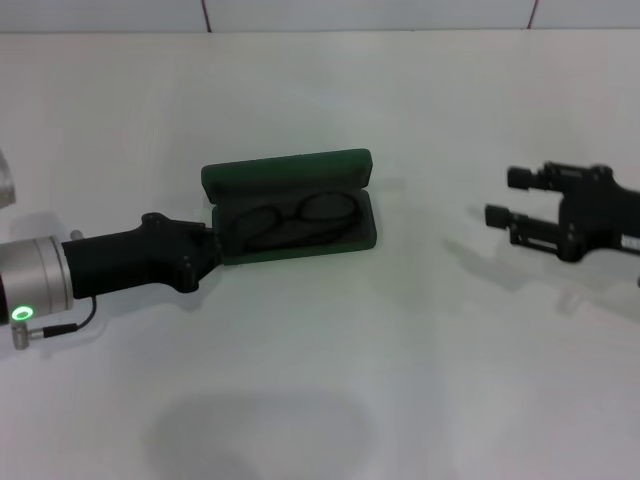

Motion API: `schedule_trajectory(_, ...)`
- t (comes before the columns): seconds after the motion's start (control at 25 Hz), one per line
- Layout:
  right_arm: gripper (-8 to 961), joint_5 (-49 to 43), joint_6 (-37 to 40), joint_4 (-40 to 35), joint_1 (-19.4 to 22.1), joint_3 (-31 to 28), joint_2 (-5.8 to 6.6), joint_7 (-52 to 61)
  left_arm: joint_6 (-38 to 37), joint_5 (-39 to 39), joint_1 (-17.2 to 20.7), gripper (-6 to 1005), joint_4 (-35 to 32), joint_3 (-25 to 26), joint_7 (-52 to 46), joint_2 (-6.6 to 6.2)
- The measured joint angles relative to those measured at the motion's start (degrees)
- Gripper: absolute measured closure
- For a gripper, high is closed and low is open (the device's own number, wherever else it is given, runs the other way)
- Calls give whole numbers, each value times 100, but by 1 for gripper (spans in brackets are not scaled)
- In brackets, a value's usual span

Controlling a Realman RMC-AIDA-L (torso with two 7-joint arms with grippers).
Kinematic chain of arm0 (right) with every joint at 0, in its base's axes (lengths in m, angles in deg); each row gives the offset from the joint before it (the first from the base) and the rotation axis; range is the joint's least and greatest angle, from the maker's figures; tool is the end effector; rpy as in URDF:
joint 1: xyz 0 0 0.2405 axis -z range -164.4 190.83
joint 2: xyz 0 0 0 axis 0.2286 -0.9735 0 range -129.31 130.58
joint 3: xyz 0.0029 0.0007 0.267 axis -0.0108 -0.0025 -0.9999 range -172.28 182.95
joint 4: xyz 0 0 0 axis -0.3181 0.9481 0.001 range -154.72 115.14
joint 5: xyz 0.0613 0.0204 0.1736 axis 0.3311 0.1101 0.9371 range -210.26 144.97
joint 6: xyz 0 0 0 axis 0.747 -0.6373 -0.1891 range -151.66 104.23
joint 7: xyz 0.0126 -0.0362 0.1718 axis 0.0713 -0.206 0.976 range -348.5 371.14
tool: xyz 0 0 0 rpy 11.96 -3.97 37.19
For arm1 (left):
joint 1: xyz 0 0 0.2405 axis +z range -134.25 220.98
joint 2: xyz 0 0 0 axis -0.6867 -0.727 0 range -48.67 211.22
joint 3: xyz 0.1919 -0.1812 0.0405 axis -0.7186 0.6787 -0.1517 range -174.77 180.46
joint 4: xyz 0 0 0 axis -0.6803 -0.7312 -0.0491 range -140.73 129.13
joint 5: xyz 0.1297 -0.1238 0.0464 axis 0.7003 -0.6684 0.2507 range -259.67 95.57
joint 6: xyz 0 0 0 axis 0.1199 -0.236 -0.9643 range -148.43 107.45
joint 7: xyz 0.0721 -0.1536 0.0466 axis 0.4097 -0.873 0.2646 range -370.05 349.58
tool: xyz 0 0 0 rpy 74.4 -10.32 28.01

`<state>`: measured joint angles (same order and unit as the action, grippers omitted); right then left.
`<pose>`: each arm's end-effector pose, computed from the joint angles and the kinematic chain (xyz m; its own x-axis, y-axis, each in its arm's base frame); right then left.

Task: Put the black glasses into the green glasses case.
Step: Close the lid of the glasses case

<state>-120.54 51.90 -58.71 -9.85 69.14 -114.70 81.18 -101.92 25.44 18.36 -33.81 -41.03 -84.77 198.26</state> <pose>0.2508 0.3337 -0.0272 0.8273 -0.1821 -0.5314 -0.3944 -0.8619 -0.3187 -0.2885 0.3072 -0.0449 0.7229 0.4412 0.5318 0.6026 -0.7791 -0.1729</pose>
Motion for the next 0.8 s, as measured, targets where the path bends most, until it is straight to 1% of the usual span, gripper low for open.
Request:
schedule_trajectory(0.2, 378, 30, 85, 385, 152, -130, -5, -600, 324, 19, -132, 999, 0, 4, 0, -2)
schedule_trajectory(0.36, 378, 33, 198, 555, 190, -136, -11, -783, 445, 53, -234, 999, 0, 4, 0, 2)
schedule_trajectory(0.52, 378, 36, 283, 620, 201, -140, -21, -847, 814, 56, -370, 999, 4, -21, 1, 33)
schedule_trajectory(0.8, 377, 29, 368, 626, 221, -144, -24, -852, 1293, 75, -398, 999, 7, -37, 41, 56)
